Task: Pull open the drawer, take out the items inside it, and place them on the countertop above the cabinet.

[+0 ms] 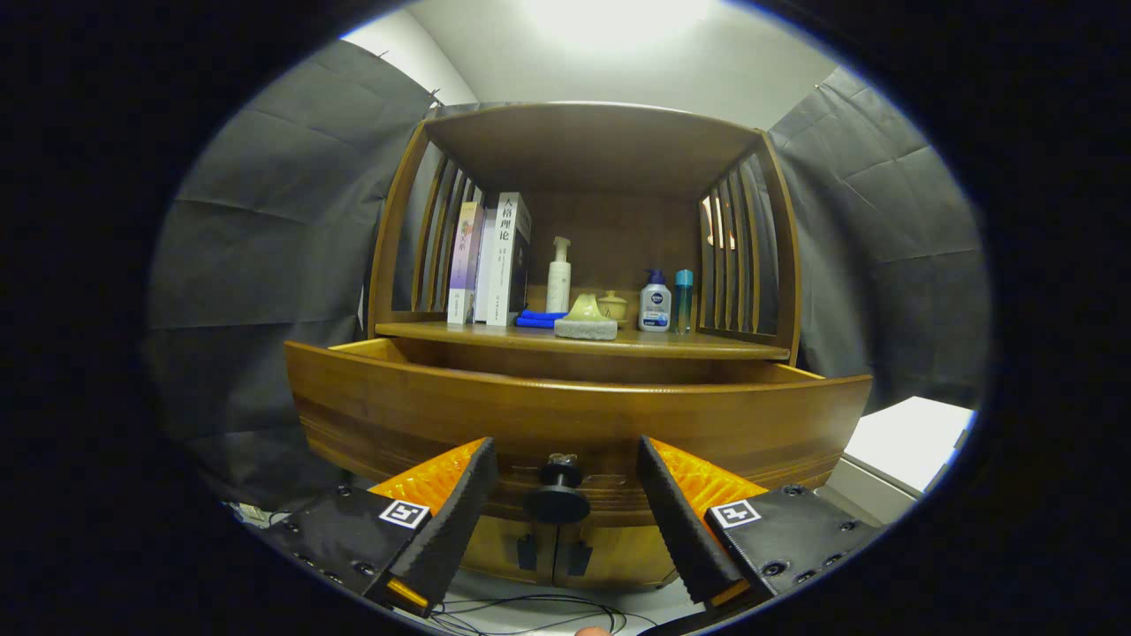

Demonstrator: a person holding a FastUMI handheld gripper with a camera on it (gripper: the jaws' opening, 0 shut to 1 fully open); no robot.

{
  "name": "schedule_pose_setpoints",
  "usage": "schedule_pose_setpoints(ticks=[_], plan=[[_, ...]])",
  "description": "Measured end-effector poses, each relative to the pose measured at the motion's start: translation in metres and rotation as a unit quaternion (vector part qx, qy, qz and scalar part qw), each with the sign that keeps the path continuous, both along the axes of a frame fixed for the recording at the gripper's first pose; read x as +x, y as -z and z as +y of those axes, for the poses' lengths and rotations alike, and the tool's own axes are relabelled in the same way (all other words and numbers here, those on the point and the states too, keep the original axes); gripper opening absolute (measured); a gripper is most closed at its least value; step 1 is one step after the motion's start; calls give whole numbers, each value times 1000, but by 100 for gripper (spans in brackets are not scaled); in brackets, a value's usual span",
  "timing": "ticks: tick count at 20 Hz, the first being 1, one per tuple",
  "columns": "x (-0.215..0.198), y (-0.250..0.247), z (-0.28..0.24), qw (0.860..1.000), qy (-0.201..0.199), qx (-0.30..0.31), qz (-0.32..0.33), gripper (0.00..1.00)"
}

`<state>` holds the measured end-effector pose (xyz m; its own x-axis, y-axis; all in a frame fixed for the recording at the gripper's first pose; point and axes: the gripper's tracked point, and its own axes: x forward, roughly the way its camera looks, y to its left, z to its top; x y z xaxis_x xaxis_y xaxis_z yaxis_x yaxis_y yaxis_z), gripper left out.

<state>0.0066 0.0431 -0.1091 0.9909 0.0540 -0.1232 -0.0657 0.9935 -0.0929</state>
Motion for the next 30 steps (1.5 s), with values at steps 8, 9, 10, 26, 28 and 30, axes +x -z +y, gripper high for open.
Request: schedule_pose_setpoints(ticks=[8, 9, 10, 26, 28, 30], plan=[[19, 28, 0, 999, 9, 9, 39, 99], [21, 26, -2, 999, 14, 14, 32, 99], [22, 26, -1, 999, 18, 13, 31, 98], [71, 24, 1, 999, 34, 11, 30, 98], [79, 24, 1, 999, 34, 5, 28, 98], [87, 26, 2, 999, 35, 1, 27, 98]])
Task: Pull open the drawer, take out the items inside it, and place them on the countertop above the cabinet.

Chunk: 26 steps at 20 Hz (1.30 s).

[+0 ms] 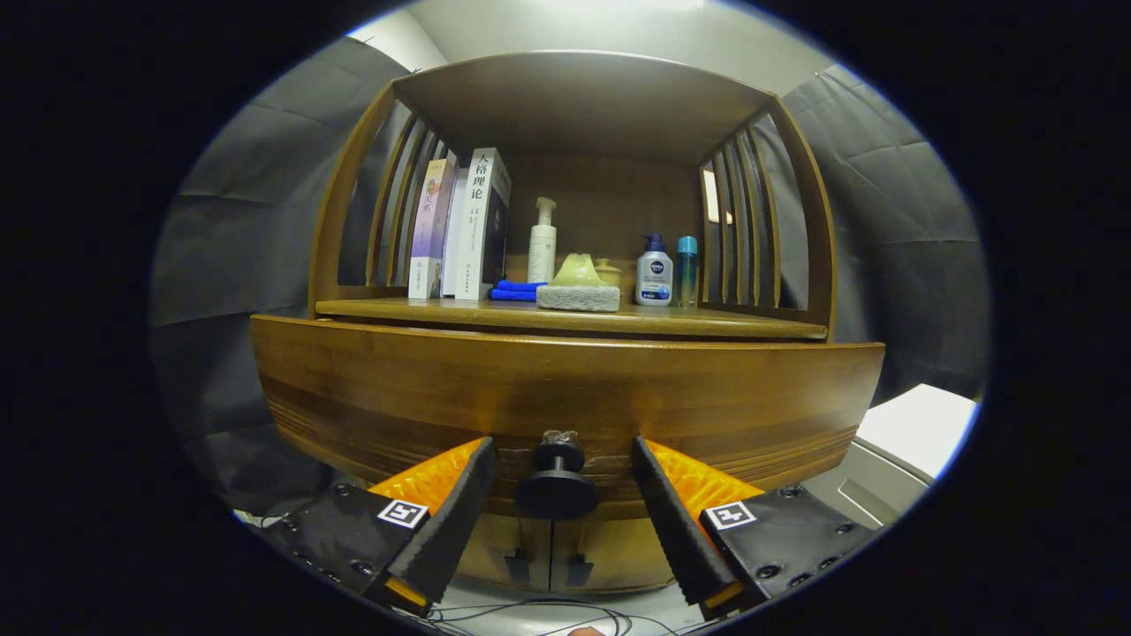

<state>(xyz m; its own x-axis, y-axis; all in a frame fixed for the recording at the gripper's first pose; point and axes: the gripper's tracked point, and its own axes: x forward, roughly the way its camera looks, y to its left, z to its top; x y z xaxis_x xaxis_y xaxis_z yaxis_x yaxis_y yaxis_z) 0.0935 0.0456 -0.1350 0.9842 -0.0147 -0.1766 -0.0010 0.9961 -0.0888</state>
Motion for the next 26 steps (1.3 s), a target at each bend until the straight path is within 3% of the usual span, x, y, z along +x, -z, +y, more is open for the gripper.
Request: schedule_pose_setpoints(ticks=[18, 26], plan=[[65, 3, 4, 1000, 10, -5, 0, 98], [51, -15, 13, 999, -9, -21, -23, 98]])
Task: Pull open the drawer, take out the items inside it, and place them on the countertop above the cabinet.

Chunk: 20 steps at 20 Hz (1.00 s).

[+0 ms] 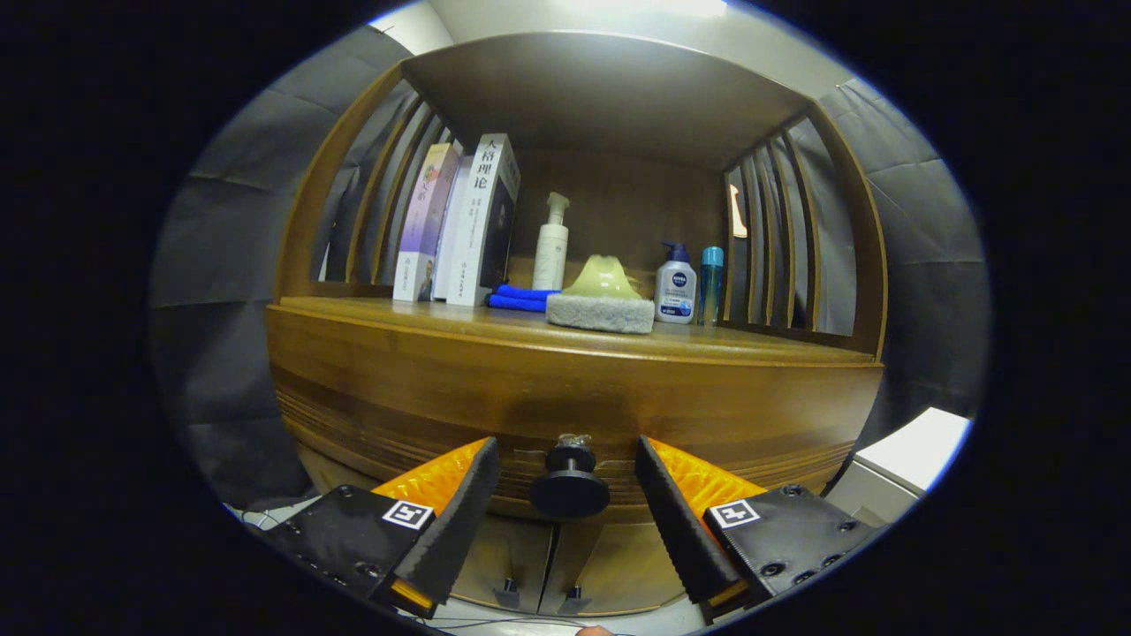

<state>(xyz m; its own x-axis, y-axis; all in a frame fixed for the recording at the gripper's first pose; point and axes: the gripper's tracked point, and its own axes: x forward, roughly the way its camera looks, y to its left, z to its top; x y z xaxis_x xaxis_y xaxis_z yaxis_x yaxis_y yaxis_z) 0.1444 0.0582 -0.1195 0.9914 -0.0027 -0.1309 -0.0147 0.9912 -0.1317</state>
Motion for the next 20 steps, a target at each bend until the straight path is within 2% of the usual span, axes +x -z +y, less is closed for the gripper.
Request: schedule_pose_setpoints(ticks=[6, 11, 20], plan=[[-46, -67, -1, 999, -14, 42, -28, 97], [-83, -108, -12, 999, -11, 44, -29, 96], [-144, -179, -24, 995, -28, 68, -74, 95]])
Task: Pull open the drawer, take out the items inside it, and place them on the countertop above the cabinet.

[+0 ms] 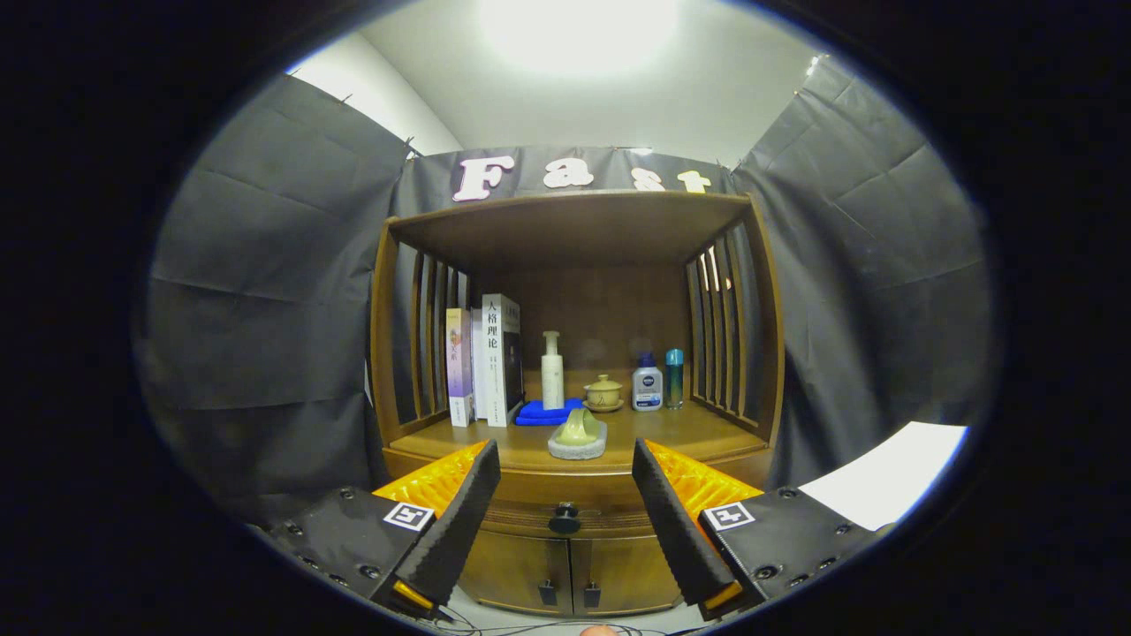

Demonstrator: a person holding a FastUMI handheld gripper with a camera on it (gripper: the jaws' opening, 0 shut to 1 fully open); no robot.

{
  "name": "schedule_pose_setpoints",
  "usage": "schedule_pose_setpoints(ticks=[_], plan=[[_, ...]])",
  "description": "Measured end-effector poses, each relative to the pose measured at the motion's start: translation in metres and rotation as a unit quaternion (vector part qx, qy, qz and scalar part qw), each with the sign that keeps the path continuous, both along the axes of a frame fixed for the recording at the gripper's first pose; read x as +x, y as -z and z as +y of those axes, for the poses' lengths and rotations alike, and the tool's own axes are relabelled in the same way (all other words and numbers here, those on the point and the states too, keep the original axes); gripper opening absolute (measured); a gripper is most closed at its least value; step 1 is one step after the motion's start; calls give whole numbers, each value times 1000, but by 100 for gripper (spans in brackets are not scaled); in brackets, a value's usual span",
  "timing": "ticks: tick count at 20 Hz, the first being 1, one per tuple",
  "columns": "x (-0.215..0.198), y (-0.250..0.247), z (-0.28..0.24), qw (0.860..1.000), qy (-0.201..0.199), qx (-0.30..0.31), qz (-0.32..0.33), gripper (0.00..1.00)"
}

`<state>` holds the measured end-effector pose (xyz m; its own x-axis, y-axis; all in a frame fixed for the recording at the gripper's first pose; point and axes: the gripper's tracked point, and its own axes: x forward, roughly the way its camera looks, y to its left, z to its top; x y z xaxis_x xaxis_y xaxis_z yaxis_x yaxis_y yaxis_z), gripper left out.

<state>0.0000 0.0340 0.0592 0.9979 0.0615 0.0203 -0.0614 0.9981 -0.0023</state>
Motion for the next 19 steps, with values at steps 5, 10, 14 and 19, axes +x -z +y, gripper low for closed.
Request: schedule_pose_setpoints(ticks=[5, 10, 14, 19], plan=[[-19, -15, -14, 1000, 5, 11, -3, 95], [-27, -16, -21, 1000, 4, 11, -4, 95], [-29, -13, -18, 1000, -2, 9, 2, 95], [-29, -5, -12, 1000, -10, 1, 9, 95]])
